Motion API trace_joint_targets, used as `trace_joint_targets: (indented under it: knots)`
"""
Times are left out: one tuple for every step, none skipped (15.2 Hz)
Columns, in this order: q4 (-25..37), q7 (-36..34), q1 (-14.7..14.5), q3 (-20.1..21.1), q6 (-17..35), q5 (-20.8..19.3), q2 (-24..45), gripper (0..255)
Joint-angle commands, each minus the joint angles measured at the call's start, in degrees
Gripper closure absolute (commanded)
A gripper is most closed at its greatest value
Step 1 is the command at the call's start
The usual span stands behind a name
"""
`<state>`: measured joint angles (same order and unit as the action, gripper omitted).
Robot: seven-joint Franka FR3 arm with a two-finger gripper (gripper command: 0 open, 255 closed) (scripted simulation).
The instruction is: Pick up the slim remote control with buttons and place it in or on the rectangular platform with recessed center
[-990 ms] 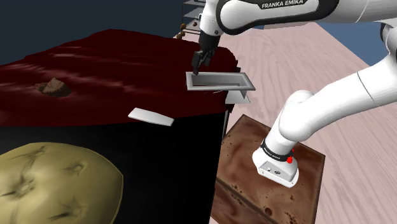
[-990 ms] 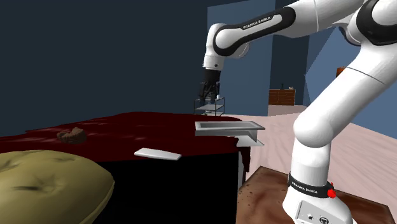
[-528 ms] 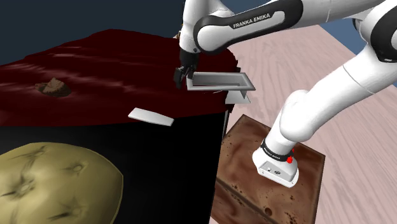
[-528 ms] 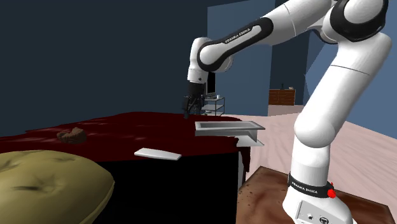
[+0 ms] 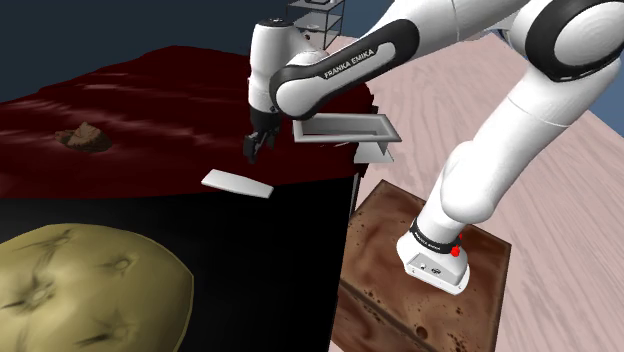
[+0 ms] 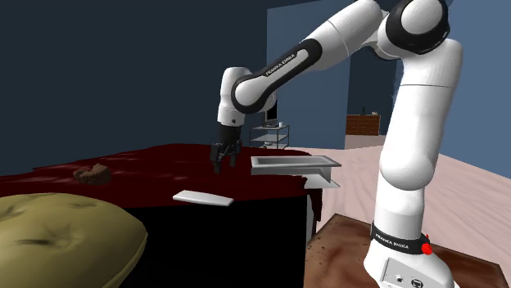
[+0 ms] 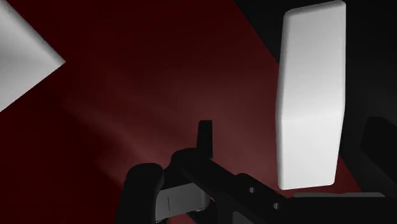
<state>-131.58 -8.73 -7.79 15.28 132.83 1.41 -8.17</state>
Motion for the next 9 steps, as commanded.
trace_joint_targets:
  knots:
    - [1.17, -1.04, -0.49, 0.98, 2.41, -0.9, 3.73, 0]
    - [2.14, -1.72, -0.78, 1.47, 3.3, -1.53, 5.7, 0]
    - [3.17, -2.42, -1.11, 1.9, 4.13, -2.22, 7.68, 0]
    - [4.25, -3.15, -1.47, 2.29, 4.91, -2.97, 9.67, 0]
    - [5.39, -3.88, -1.88, 2.63, 5.62, -3.77, 11.67, 0]
    - [5.88, -4.19, -2.1, 2.71, 5.9, -4.11, 12.49, 0]
    - [5.75, -4.4, -2.14, 2.66, 6.58, -4.41, 13.08, 0]
    - [5.64, -4.62, -2.18, 2.62, 7.26, -4.73, 13.69, 0]
    - [5.55, -4.84, -2.23, 2.56, 7.93, -5.05, 14.3, 0]
